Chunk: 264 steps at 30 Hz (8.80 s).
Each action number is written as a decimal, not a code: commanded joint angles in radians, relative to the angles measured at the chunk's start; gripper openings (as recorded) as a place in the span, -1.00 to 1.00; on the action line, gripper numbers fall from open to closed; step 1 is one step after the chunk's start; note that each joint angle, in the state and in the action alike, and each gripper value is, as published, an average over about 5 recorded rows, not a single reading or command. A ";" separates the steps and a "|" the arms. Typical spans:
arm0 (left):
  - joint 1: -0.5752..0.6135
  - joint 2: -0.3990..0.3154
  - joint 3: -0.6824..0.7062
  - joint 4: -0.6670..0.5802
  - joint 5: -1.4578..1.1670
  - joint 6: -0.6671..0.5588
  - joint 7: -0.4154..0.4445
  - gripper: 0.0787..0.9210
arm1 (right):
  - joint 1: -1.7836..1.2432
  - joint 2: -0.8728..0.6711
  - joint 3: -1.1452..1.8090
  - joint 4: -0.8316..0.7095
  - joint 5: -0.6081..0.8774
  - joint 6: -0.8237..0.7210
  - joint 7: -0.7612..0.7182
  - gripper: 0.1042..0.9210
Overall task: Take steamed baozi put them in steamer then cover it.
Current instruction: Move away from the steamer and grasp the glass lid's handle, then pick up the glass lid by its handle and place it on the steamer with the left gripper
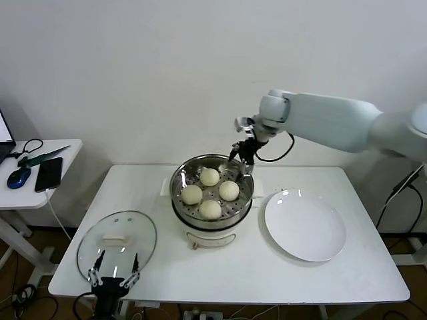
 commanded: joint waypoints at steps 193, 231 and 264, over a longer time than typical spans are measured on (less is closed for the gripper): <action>-0.994 0.003 0.850 0.384 1.349 0.880 0.348 -0.83 | -1.926 -0.157 2.064 0.334 -0.490 0.239 0.588 0.76; -0.953 0.065 0.810 0.391 1.294 0.878 0.295 -0.83 | -1.882 -0.134 2.034 0.305 -0.512 0.246 0.581 0.76; -0.914 0.116 0.807 0.262 1.236 0.846 0.310 -0.40 | -1.888 -0.134 2.049 0.301 -0.524 0.251 0.558 0.76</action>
